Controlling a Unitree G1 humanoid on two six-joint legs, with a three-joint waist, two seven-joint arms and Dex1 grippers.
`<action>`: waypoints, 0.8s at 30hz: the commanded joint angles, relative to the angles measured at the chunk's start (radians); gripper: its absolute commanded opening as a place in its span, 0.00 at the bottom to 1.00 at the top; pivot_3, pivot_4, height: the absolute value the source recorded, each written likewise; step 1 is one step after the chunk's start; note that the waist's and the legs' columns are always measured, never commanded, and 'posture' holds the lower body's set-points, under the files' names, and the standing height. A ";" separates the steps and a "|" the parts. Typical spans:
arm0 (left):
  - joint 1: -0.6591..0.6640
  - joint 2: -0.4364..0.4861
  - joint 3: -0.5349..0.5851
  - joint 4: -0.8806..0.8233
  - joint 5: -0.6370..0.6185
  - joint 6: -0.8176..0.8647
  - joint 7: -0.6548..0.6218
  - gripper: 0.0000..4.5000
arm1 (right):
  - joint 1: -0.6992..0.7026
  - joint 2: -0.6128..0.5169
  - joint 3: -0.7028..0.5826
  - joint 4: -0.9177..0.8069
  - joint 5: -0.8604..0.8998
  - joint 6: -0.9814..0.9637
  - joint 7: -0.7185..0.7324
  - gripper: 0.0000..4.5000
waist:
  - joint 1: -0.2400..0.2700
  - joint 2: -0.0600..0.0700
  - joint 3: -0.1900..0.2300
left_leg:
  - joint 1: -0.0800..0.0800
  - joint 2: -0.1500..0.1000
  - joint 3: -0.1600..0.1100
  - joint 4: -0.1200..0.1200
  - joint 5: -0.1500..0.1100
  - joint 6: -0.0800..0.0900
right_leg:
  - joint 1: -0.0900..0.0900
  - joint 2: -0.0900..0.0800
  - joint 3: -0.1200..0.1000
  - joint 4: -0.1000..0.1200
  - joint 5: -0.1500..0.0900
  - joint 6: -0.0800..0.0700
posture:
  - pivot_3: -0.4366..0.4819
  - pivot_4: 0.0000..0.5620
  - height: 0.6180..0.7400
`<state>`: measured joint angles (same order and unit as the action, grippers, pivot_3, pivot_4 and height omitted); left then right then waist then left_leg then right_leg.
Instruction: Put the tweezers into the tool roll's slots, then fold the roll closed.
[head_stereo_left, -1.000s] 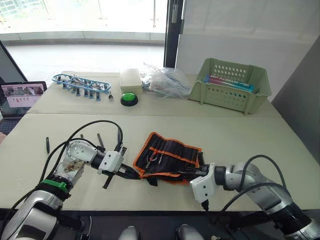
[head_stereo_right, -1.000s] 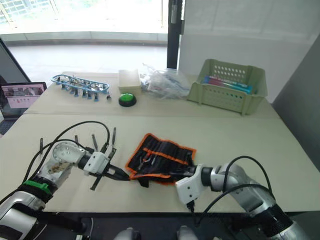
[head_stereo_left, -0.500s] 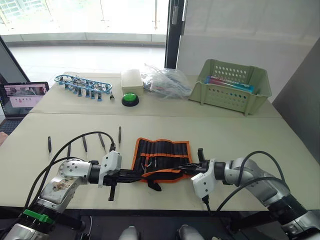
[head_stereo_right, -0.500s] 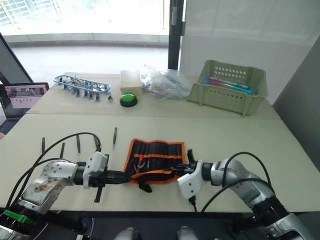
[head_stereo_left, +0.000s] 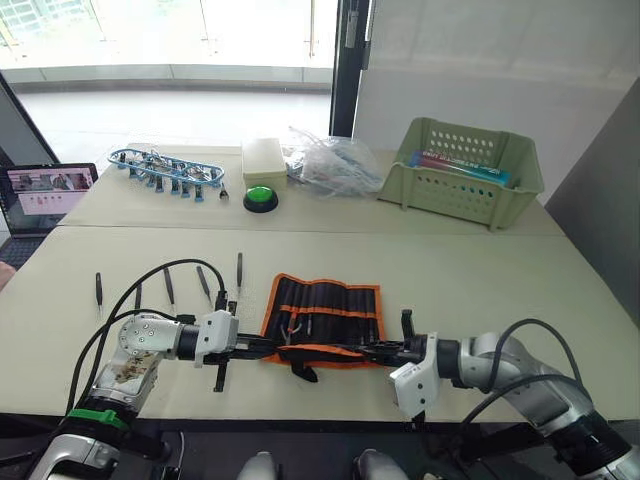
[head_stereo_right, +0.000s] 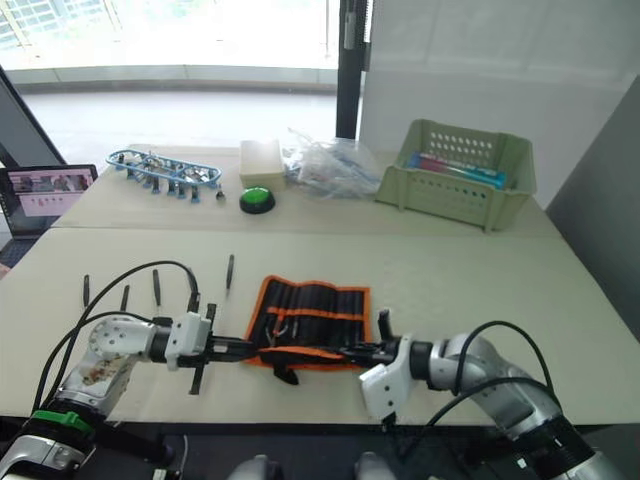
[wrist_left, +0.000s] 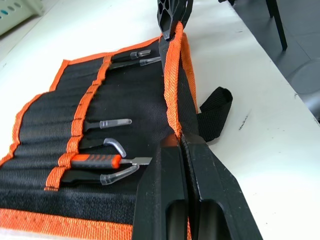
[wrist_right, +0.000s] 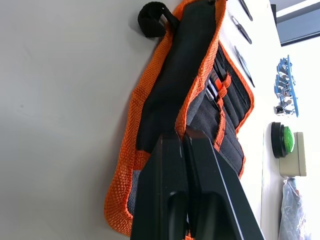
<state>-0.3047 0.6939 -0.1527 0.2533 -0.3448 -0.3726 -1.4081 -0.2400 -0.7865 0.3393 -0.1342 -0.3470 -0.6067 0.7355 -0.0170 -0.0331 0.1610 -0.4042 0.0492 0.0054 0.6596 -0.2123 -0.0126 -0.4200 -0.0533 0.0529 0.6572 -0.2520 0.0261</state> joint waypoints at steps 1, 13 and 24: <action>-0.021 -0.007 0.026 0.046 0.039 -0.087 0.008 0.01 | 0.000 0.013 -0.027 -0.046 0.032 0.044 0.005 0.00 | 0.001 0.000 0.000 | 0.000 0.000 0.000 0.000 0.000 0.000 | 0.000 0.000 0.000 0.000 0.000 0.000 | 0.48 0.27 0.98; -0.422 -0.110 -0.047 0.592 0.267 -0.424 0.046 0.01 | 0.101 0.156 0.036 -0.372 0.340 0.718 0.141 0.00 | 0.012 -0.001 0.000 | -0.001 0.000 -0.001 0.001 0.001 0.001 | 0.000 0.002 0.002 0.000 0.001 -0.001 | 0.48 0.27 0.98; -0.654 -0.207 -0.103 0.921 0.494 -0.582 0.258 0.01 | 0.043 0.247 0.068 -0.426 0.335 0.963 0.110 0.00 | 0.012 -0.001 0.000 | -0.003 0.000 -0.002 0.001 0.001 0.001 | -0.001 0.009 0.010 -0.001 -0.002 0.007 | 0.48 0.27 0.98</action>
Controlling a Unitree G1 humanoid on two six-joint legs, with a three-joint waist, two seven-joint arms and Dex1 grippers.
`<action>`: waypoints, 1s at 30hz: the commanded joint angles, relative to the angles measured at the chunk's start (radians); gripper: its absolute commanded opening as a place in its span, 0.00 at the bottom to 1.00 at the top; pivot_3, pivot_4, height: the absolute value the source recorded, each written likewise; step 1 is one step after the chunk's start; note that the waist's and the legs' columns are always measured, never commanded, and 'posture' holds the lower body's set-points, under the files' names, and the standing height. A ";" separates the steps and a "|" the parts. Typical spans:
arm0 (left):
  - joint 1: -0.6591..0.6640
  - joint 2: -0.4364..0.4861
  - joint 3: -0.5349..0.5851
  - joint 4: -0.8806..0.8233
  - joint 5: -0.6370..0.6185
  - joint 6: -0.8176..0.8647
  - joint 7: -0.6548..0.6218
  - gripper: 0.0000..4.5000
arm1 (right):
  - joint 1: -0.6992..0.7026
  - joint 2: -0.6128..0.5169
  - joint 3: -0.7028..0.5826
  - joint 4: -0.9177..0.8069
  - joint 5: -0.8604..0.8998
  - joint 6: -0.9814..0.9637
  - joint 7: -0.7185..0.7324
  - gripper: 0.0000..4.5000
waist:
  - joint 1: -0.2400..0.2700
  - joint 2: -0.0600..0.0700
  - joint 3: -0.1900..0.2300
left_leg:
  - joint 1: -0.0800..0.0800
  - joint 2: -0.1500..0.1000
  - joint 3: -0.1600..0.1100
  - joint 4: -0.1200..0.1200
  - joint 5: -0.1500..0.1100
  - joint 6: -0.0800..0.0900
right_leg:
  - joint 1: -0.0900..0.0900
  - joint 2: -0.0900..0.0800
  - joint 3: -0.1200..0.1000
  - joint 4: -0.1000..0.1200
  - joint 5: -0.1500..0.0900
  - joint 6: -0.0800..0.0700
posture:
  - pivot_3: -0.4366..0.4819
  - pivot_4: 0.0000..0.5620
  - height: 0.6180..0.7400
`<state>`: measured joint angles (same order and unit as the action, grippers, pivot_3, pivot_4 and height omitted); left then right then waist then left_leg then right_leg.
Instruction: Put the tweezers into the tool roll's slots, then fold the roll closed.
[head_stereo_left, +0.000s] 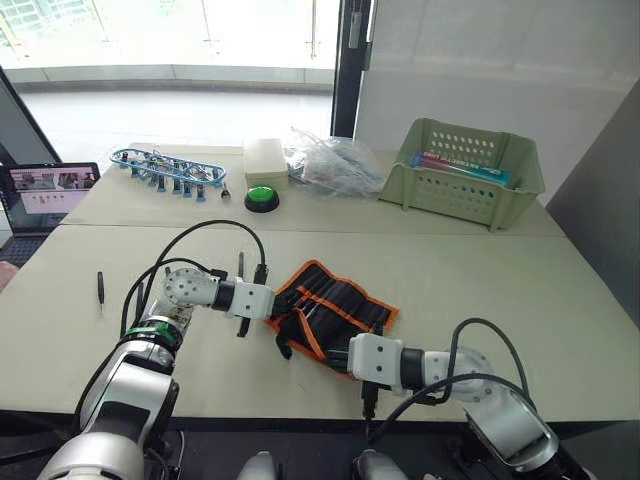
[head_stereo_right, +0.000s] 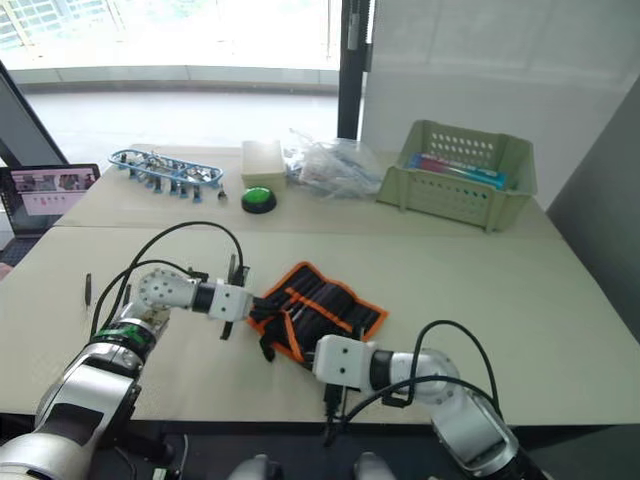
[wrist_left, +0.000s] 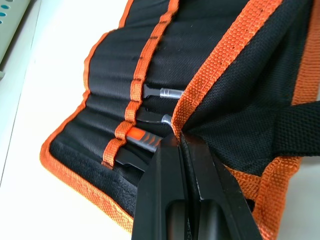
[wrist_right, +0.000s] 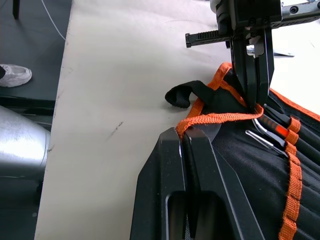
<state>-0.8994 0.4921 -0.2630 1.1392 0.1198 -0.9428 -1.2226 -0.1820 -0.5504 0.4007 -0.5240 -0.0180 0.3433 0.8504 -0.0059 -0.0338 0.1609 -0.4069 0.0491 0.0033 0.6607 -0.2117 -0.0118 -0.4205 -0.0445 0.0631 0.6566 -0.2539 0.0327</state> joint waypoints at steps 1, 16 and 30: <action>-0.077 -0.008 0.009 0.048 0.042 -0.013 0.097 0.01 | -0.022 0.018 0.006 -0.030 0.007 0.020 -0.011 0.00 | 0.001 0.000 0.000 | 0.000 0.000 0.000 0.000 0.000 0.000 | 0.000 0.000 0.000 0.000 0.000 0.000 | 0.48 0.27 0.98; -0.023 0.061 0.091 0.087 -0.014 -0.070 0.001 0.01 | -0.064 0.001 0.033 0.058 -0.056 0.031 -0.032 0.00 | -0.011 0.000 0.000 | 0.000 0.000 0.000 0.000 0.000 0.000 | -0.001 0.001 0.002 0.001 0.000 0.001 | 0.48 0.27 0.98; 0.020 0.111 0.075 0.080 -0.014 -0.245 -0.028 0.01 | -0.092 0.040 0.041 0.023 0.019 0.097 0.012 0.00 | -0.009 0.000 0.000 | 0.000 0.001 0.000 0.000 0.000 0.000 | -0.001 0.001 0.002 0.001 0.000 0.000 | 0.48 0.27 0.98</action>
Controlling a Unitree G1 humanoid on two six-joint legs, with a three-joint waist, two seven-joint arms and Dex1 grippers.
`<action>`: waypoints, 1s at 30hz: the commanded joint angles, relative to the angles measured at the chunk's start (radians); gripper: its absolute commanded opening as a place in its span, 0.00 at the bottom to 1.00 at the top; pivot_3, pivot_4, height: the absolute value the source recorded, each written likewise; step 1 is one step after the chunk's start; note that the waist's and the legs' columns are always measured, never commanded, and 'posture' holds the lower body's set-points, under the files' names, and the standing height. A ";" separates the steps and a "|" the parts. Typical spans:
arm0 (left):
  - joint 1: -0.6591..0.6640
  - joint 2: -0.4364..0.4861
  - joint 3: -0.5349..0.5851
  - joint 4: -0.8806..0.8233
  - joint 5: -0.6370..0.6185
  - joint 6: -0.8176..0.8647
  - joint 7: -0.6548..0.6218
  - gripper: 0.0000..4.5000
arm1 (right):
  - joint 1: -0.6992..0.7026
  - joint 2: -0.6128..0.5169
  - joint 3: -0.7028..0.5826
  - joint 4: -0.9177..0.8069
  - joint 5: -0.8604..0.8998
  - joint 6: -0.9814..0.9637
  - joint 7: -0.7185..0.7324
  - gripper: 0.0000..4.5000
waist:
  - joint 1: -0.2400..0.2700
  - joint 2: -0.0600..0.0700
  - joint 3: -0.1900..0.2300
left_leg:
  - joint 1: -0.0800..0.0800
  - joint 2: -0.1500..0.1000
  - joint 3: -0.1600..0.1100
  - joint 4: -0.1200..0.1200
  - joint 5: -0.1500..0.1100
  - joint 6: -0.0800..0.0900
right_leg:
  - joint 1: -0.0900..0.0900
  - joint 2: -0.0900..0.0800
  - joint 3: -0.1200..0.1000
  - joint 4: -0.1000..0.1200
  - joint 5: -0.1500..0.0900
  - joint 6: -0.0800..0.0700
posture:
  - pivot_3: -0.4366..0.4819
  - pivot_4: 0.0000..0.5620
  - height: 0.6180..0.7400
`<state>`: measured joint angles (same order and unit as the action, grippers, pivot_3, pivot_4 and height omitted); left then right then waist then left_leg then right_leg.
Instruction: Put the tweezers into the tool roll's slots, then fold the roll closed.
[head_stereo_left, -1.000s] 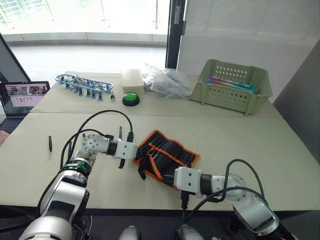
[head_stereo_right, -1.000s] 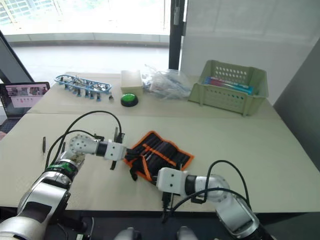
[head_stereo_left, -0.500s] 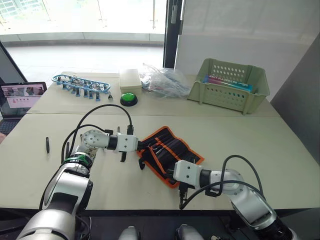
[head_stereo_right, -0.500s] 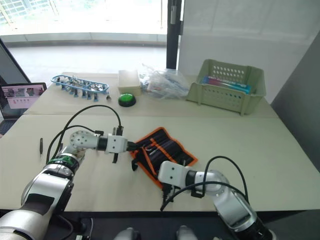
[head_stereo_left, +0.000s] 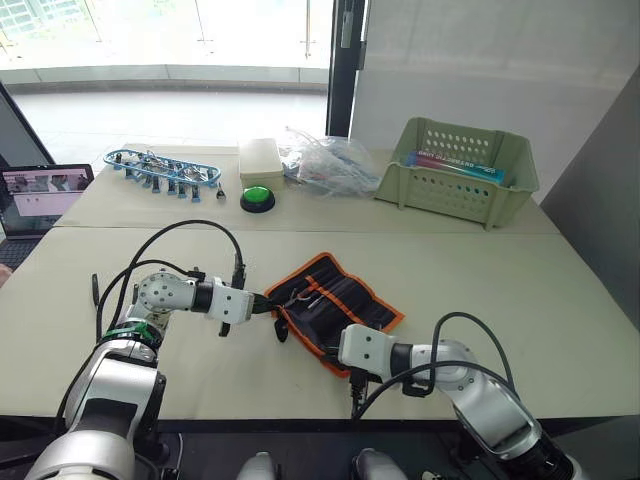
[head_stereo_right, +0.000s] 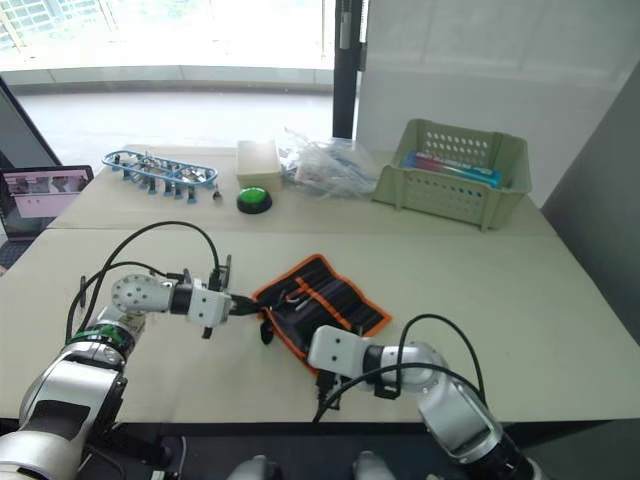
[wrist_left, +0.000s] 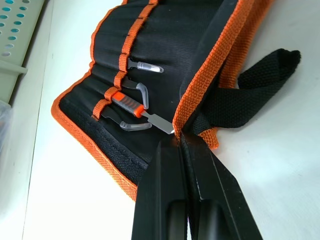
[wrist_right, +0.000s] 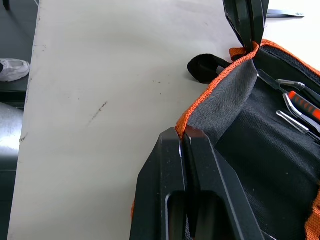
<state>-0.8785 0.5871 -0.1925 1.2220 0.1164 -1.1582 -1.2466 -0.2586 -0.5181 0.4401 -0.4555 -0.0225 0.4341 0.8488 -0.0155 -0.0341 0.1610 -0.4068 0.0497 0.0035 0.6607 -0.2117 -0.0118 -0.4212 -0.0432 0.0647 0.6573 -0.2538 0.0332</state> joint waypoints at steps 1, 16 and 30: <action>0.001 0.016 0.007 -0.006 -0.022 -0.036 -0.015 0.01 | -0.018 0.007 0.001 -0.051 0.030 0.009 0.016 0.00 | 0.001 0.000 0.000 | 0.000 0.000 0.000 0.000 0.000 0.000 | 0.000 0.000 0.000 0.000 0.000 0.000 | 0.48 0.27 0.98; 0.081 0.062 -0.017 -0.033 -0.097 -0.156 -0.129 0.00 | -0.126 0.168 -0.227 0.074 0.341 0.189 -0.026 0.65 | 0.000 0.000 0.000 | 0.002 0.001 0.000 0.000 0.000 0.000 | 0.001 0.000 0.000 0.000 0.003 -0.003 | 0.48 0.27 0.98; 0.065 0.080 -0.012 -0.012 -0.108 -0.128 -0.138 0.00 | -0.051 0.223 -0.097 0.212 0.263 0.053 -0.075 0.02 | -0.001 0.000 0.000 | 0.000 0.001 0.000 0.000 0.000 0.000 | -0.001 0.001 0.000 0.000 0.004 -0.004 | 0.48 0.27 0.98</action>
<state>-0.8001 0.6447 -0.2151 1.1987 0.0330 -1.3019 -1.3734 -0.3065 -0.3019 0.3435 -0.2315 0.2402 0.5120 0.7816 -0.0170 -0.0343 0.1609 -0.4065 0.0502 0.0034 0.6605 -0.2117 -0.0118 -0.4218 -0.0426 0.0649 0.6576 -0.2501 0.0292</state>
